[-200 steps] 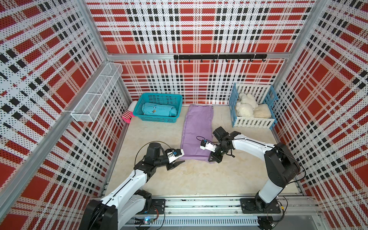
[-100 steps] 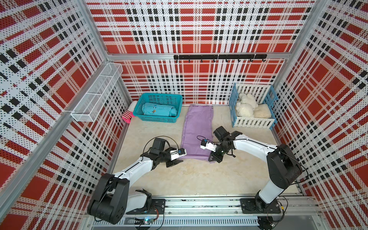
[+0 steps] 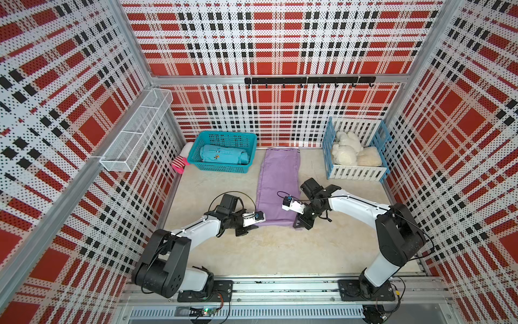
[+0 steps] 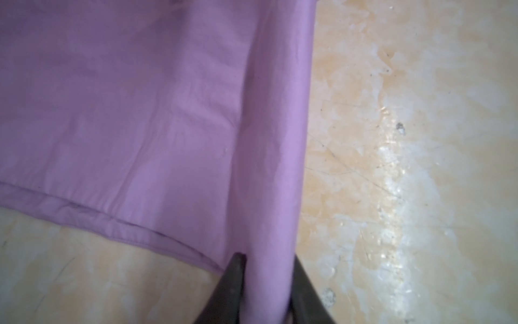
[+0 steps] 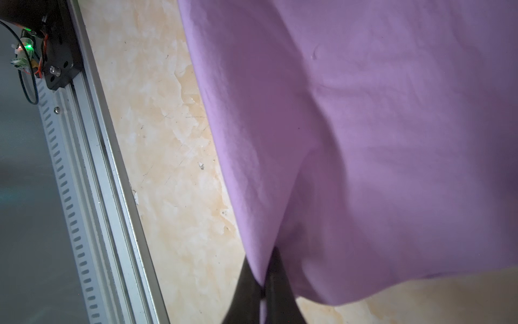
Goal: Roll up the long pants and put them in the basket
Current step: Roll the long pant at the center of the board.
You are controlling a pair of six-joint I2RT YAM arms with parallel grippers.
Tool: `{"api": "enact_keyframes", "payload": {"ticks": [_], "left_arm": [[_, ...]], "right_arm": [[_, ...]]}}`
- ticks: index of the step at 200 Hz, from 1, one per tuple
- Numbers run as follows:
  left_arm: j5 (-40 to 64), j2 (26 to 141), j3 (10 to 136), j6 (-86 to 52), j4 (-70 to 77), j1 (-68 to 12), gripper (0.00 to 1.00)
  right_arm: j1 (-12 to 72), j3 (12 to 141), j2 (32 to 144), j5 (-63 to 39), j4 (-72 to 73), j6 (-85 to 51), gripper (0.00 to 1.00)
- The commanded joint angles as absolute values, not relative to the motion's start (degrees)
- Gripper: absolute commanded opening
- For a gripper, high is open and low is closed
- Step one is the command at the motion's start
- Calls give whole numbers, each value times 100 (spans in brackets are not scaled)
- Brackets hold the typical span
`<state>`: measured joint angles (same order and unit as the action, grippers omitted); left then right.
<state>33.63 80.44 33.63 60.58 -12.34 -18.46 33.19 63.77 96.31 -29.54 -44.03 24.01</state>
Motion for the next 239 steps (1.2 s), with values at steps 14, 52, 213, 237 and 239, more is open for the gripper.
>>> {"api": "enact_keyframes", "payload": {"ticks": [14,52,213,237,239], "left_arm": [[3577,8246,3717,6162,-1607,-1837,0],[3733,8499,3902,6327,-1961,-1837,0],[4219,8795,4416,6404,-2653,-1477,0],[4179,8942,4506,6395,-2802,-1495,0],[4183,8953,4519,6400,-2821,-1494,0]], "right_arm": [[3270,6122,9421,-2804,-4040,2003,0],[3270,5370,8876,-2613,-2785,1068,18],[3809,3931,7742,-1766,-684,-440,100],[3895,3482,7165,-1126,-186,-689,100],[3901,3441,7087,-1079,-130,-704,100]]}}
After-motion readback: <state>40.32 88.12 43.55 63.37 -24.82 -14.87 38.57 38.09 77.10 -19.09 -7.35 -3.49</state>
